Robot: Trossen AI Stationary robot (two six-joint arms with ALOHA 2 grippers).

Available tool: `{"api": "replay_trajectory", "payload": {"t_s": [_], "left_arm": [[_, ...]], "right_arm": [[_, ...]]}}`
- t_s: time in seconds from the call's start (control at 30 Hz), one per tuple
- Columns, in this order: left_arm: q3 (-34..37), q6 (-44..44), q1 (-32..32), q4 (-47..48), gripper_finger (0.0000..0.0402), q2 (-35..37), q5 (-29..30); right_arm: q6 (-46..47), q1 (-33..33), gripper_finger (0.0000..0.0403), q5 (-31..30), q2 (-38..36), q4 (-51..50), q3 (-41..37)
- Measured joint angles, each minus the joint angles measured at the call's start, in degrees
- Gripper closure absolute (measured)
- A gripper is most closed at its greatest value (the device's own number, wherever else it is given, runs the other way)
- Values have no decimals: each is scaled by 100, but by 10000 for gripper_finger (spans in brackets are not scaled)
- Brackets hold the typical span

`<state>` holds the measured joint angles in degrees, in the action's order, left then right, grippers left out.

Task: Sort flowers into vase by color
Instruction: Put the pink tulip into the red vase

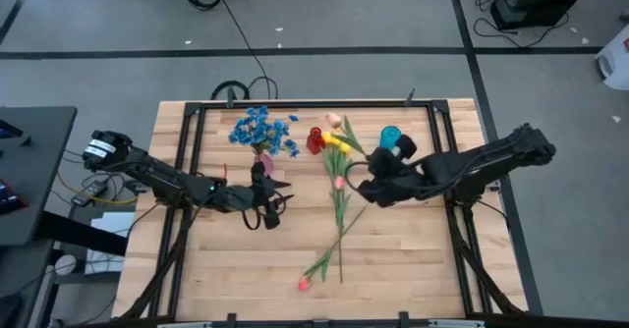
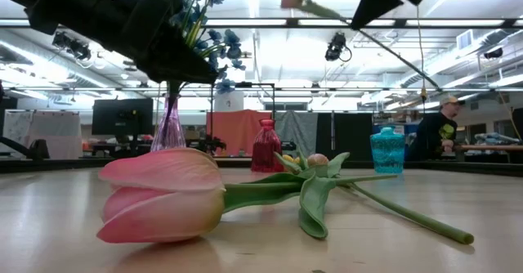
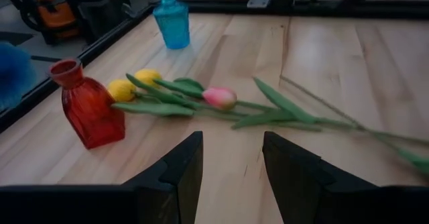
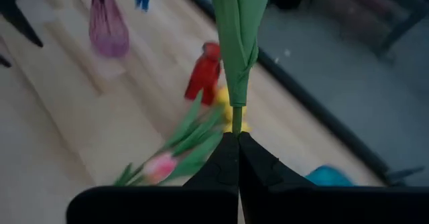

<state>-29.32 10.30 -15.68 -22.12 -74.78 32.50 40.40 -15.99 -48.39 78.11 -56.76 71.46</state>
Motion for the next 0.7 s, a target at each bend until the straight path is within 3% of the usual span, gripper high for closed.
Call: {"api": "replay_trajectory", "payload": {"t_s": [0.23, 0.4, 0.57, 0.7], "left_arm": [[0, -93, 0, -497, 238, 0, 0], [0, -279, 0, -620, 238, 0, -127], [0, -827, -2, -1021, 238, 0, -1512], [0, -1150, -9, -1363, 238, 0, -2487]], "right_arm": [[-576, 510, 400, -286, -892, 549, -960], [-1640, 1077, 400, 14, -1804, 2376, -2234], [-3267, 1640, 400, 206, -2406, 4877, -3417], [-4269, 2036, 400, 0, -2520, 6443, -4022]]}}
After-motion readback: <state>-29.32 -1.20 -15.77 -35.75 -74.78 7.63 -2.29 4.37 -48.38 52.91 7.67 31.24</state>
